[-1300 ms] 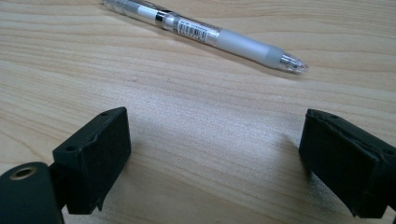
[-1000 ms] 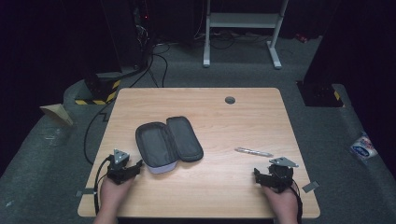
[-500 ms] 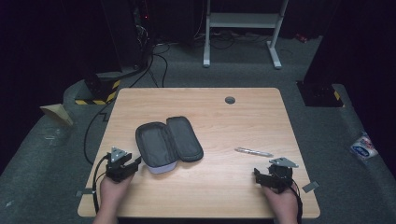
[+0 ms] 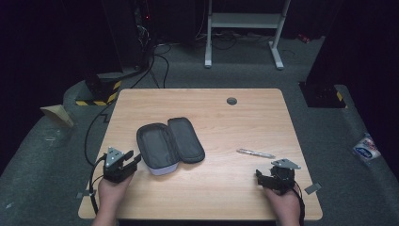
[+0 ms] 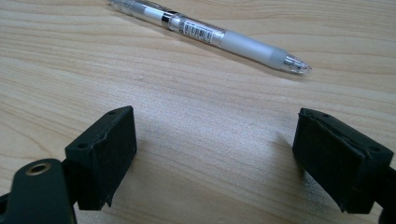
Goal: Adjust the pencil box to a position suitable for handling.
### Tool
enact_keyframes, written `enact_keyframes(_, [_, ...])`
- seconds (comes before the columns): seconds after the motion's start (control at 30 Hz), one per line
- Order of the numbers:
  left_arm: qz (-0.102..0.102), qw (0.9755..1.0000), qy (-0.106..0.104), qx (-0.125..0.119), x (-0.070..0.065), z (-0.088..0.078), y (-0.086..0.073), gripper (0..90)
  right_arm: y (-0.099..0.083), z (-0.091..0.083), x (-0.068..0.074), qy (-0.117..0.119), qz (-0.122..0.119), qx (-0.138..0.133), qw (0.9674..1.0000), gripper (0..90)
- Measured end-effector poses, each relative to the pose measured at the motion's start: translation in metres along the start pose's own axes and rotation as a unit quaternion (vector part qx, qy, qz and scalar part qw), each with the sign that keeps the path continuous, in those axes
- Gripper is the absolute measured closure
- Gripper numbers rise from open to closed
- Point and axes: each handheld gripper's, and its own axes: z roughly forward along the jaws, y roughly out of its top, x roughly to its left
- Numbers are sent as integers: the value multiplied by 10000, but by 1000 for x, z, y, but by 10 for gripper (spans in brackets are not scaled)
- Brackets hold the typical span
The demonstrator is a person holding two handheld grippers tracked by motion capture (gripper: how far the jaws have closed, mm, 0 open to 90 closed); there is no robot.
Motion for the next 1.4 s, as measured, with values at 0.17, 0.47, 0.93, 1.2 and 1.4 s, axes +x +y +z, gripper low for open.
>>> enact_keyframes(0.17, [185, 9997, -115, -92, -11, -2, 4, 588, 0, 0, 0, 3, -2, -2, 10000, 131])
enact_keyframes(0.47, [494, 9981, -337, -151, -30, -4, 10, 579, 0, 0, 0, 9, 1, -2, 10000, 134])
enact_keyframes(0.93, [761, 9937, -820, 96, -50, 4, 9, 599, 0, 0, 0, 15, -8, -4, 10000, 136])
enact_keyframes(1.2, [808, 9915, -992, 240, -54, 10, 5, 621, 0, 0, 0, 15, -9, -5, 10000, 136])
enact_keyframes(1.4, [922, 9890, -1096, 374, -60, 14, 3, 620, 0, 0, 0, 15, -10, -5, 10000, 136])
